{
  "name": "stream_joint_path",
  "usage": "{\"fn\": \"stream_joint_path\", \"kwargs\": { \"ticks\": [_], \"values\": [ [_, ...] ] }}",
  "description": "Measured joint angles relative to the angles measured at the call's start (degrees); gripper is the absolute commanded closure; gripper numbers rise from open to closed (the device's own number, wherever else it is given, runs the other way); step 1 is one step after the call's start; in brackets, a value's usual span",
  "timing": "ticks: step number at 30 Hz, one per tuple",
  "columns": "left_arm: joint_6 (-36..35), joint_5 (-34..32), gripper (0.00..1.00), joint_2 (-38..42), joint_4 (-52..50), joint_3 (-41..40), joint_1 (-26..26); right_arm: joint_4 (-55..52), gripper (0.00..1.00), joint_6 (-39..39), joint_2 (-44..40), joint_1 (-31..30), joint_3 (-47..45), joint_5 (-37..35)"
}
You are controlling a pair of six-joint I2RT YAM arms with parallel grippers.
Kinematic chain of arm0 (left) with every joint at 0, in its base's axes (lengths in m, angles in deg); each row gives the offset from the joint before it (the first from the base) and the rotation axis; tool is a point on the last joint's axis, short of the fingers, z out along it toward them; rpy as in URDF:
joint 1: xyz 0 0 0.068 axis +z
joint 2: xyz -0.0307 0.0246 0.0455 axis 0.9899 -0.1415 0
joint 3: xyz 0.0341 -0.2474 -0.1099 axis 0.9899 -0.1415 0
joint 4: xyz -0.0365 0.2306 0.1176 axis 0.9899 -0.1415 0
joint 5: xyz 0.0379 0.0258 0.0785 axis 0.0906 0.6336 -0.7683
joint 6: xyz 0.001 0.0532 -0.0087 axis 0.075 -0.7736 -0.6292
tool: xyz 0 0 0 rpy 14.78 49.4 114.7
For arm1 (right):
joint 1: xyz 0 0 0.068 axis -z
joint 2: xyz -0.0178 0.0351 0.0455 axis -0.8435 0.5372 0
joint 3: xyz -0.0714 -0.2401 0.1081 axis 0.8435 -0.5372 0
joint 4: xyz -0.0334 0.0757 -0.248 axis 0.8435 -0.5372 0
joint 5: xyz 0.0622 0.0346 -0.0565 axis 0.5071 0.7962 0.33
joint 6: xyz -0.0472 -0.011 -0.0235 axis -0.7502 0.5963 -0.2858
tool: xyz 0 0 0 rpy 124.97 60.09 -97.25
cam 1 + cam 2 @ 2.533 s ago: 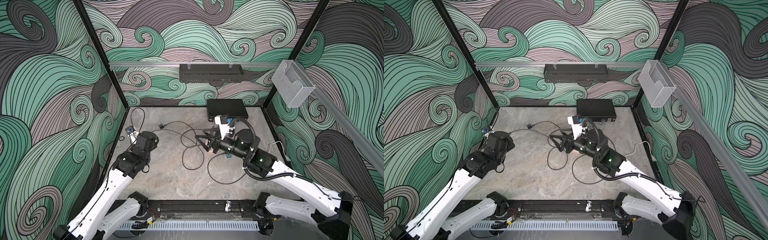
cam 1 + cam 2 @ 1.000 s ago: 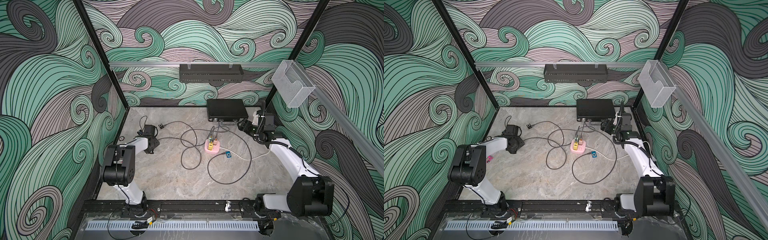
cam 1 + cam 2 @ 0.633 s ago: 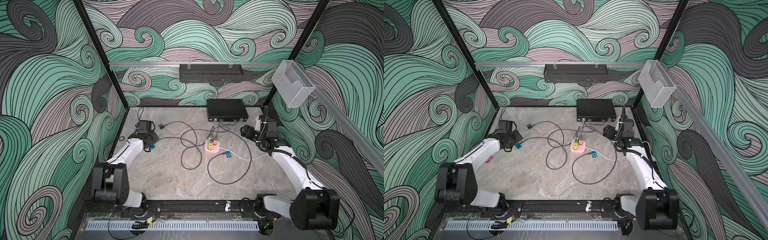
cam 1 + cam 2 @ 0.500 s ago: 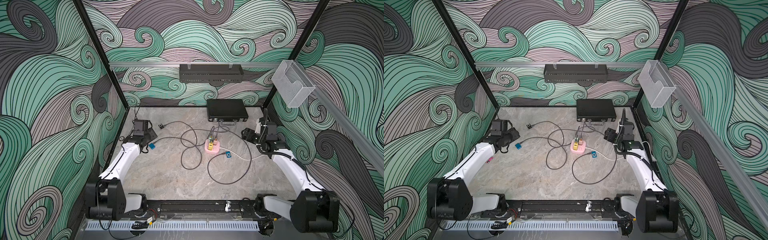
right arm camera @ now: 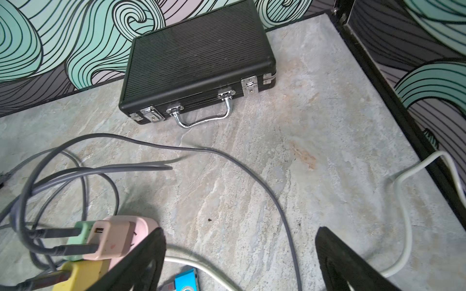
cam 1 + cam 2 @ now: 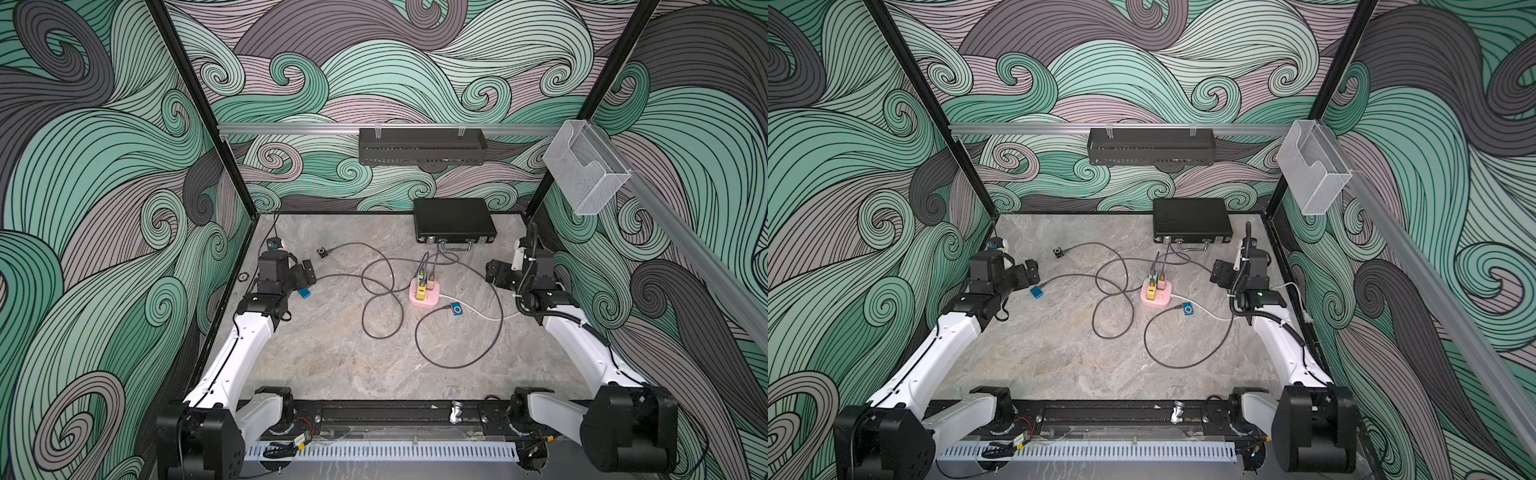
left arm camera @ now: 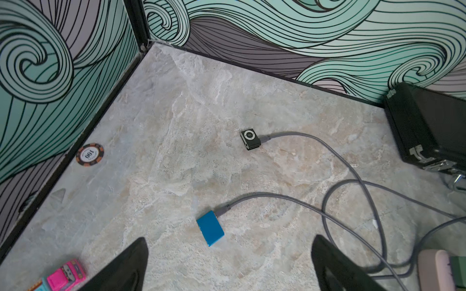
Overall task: Charge mp3
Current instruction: Place the MP3 player at the center of the board, then reset both arms
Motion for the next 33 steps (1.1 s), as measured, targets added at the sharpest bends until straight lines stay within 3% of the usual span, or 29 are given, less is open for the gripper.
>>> {"fn": "stream_joint_path", "kwargs": {
  "ticks": [7, 14, 17, 26, 33],
  "values": [
    [-8.52, 2.25, 0.01, 0.98, 13.33, -11.85, 0.0, 7.26, 0.05, -1.68, 0.87, 0.59, -5.64, -4.9],
    [-13.0, 3.06, 0.01, -4.26, 22.51, -13.03, 0.0, 19.39, 0.05, -2.75, 6.01, 0.87, -10.23, -7.08],
    [-14.38, 3.02, 0.01, -8.79, 27.34, -14.27, 0.0, 26.8, 0.01, -3.54, 8.94, 1.01, -13.4, -7.19],
    [-17.42, 6.78, 0.01, -21.9, 35.1, -13.27, 1.18, 48.39, 0.01, -6.45, 16.11, 1.22, -22.51, -4.37],
    [-18.34, 9.9, 0.01, -18.86, 43.54, -19.08, 1.73, 58.9, 0.01, -10.01, 20.15, 0.13, -23.58, 0.24]
  ]
}}
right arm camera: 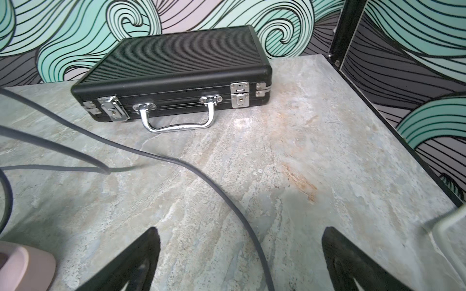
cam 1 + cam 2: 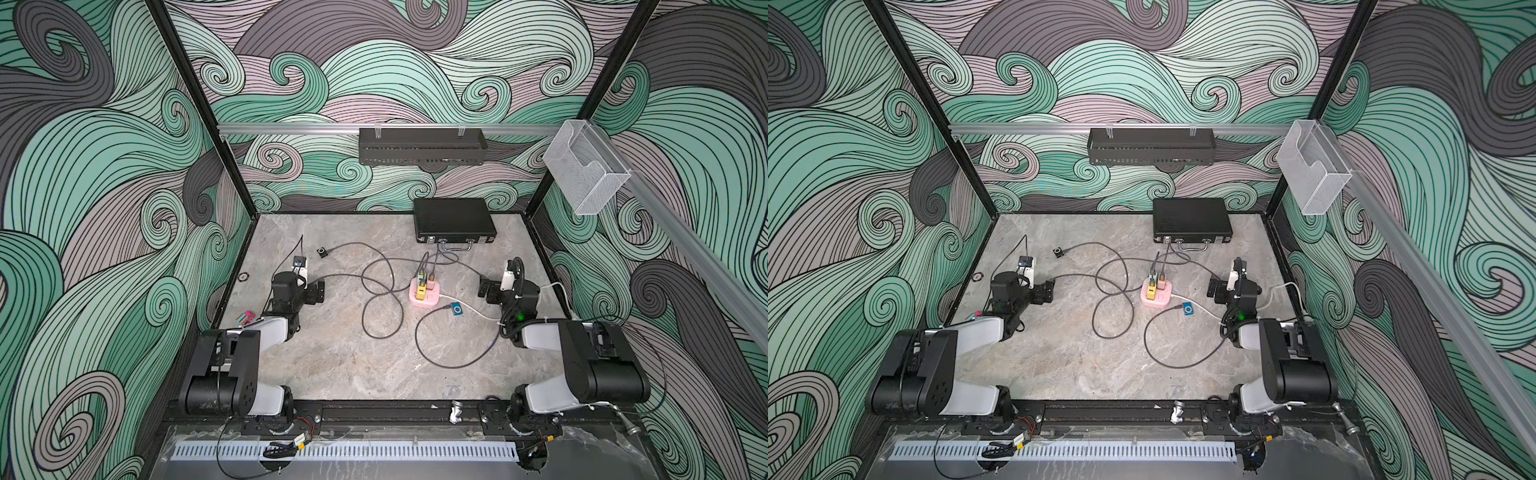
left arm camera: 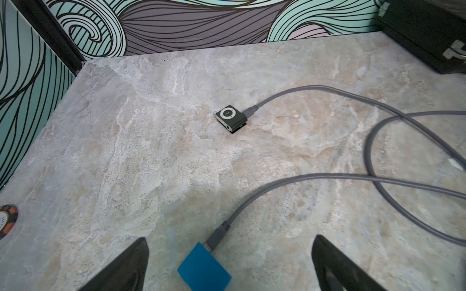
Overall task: Charge mp3
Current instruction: Reset both arms
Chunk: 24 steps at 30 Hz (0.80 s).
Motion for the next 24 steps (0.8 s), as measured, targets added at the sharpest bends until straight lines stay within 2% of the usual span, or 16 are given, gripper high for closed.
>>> {"fn": "stream_joint_path", "kwargs": {
  "ticks": [13, 24],
  "values": [
    [0.02, 2.67, 0.01, -0.42, 0.72, 1.84, 1.38, -0.24, 0.01, -2.47, 0.76, -1.81, 1.33, 0.37],
    [2.19, 5.25, 0.01, -6.14, 5.27, 1.51, 4.83, -0.83, 0.01, -2.49, 0.76, -1.81, 1.62, 0.26]
  ]
}}
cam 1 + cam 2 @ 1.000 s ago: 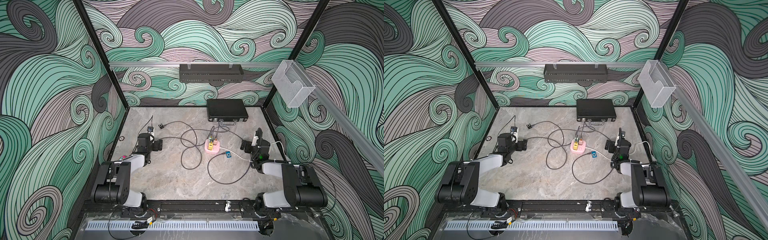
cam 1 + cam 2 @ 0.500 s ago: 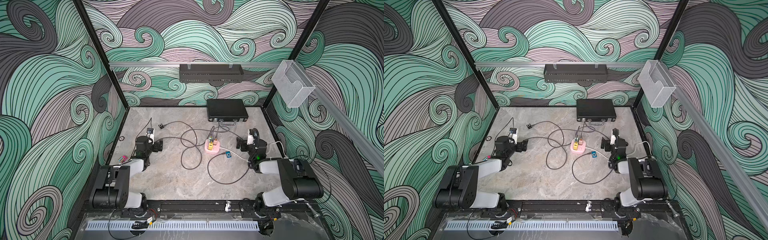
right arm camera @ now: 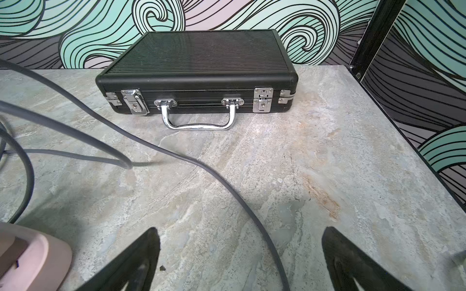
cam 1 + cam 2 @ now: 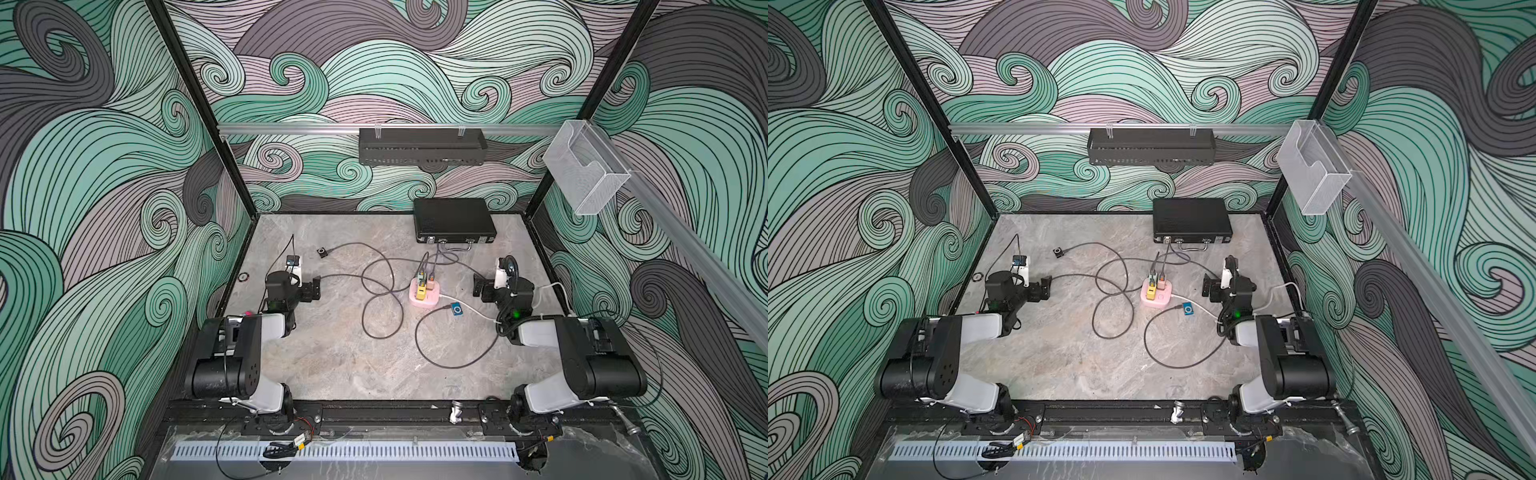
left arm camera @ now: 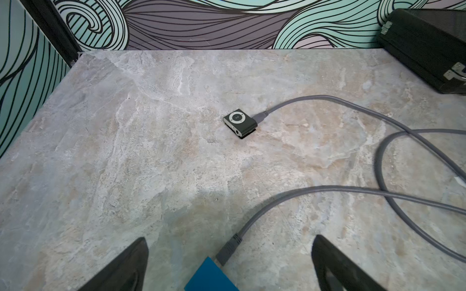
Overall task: Charge mp3
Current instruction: Reset both arms
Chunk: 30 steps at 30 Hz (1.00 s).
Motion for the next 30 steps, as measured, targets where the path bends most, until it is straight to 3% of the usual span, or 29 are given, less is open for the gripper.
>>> {"fn": "stream_joint_path", "kwargs": {
  "ticks": [30],
  "values": [
    [2.27, 0.96, 0.01, 0.0, 1.16, 0.0, 0.94, -2.05, 0.01, 0.04, 0.11, 0.0, 1.6, -0.52]
  ]
}}
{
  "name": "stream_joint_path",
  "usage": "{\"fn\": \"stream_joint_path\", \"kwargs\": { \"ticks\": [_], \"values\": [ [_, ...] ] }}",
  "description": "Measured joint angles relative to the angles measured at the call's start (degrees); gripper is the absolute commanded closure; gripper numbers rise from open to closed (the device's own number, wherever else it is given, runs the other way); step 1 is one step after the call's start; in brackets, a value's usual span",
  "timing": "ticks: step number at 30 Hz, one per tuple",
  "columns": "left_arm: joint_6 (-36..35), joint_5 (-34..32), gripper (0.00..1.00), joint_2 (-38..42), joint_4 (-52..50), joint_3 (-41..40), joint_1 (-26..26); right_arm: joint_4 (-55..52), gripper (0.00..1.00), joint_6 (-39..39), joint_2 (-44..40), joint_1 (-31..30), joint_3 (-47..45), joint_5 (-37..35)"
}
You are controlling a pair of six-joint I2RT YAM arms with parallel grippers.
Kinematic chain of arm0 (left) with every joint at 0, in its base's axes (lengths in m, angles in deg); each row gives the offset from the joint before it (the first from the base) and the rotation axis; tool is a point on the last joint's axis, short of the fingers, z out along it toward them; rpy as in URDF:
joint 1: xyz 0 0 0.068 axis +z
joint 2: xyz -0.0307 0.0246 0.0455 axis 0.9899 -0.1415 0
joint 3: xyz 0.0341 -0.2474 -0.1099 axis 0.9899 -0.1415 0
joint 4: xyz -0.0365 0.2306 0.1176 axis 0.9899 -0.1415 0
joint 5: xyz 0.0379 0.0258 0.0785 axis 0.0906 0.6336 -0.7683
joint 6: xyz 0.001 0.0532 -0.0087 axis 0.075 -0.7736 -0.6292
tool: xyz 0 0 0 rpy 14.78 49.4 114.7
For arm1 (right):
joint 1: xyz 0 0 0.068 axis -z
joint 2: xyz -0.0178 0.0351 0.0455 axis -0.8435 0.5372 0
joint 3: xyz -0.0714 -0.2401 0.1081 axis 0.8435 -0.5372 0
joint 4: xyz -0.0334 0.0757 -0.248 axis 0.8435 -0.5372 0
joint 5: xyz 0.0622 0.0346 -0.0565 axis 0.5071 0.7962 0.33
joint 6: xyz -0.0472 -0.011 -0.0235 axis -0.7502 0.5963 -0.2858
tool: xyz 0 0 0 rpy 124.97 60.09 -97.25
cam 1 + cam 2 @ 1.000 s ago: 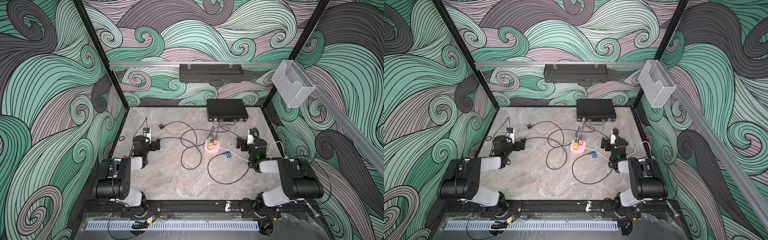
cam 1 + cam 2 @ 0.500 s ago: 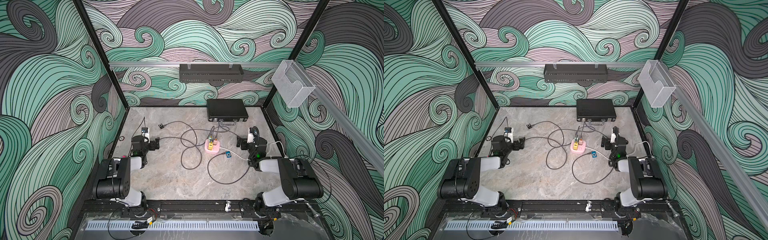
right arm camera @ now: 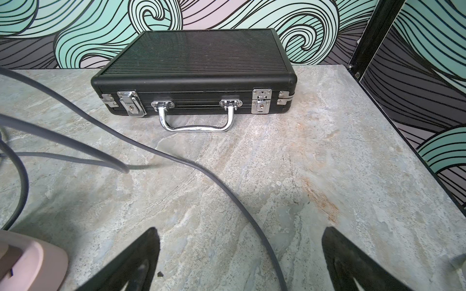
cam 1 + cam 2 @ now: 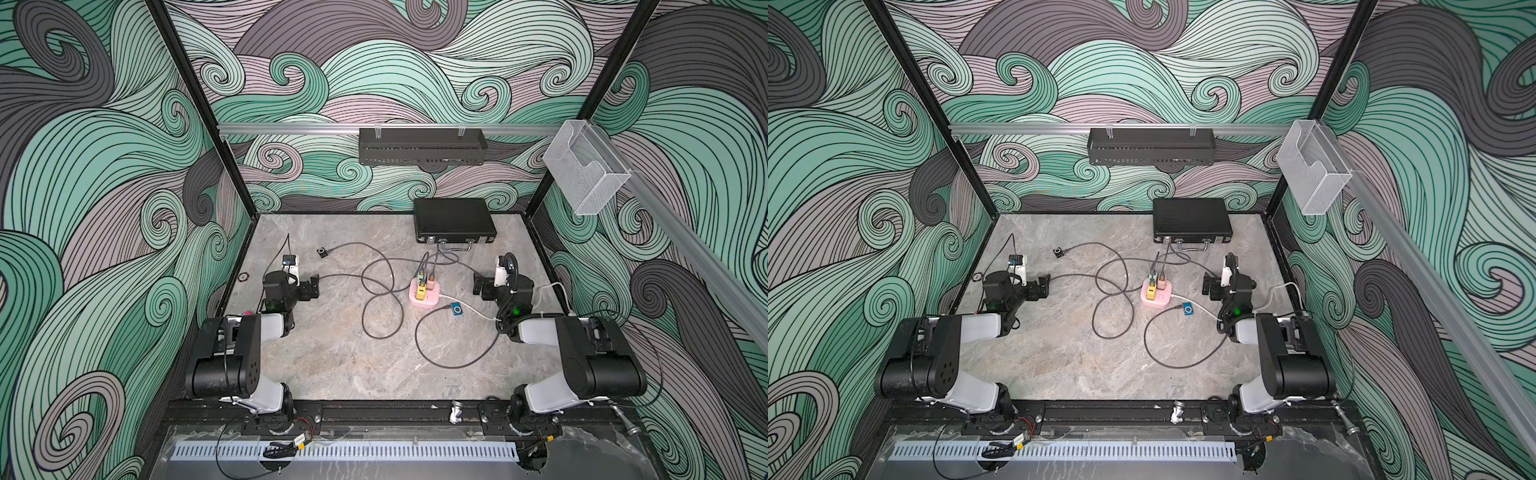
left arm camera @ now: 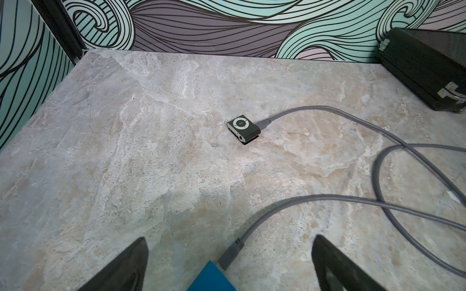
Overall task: Charge mp3
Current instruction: Reset both arms
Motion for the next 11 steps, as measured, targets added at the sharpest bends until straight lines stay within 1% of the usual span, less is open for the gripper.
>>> {"fn": "stream_joint_path", "kwargs": {
  "ticks": [6, 11],
  "values": [
    [0.09, -0.04, 0.01, 0.0, 0.0, 0.0, 0.0, -0.04, 0.01, 0.0, 0.02, 0.0, 0.0, -0.09],
    [1.09, -2.19, 0.01, -0.42, -0.17, 0.07, 0.0, -0.61, 0.01, 0.11, 0.46, 0.28, 0.13, -0.02]
  ]
}}
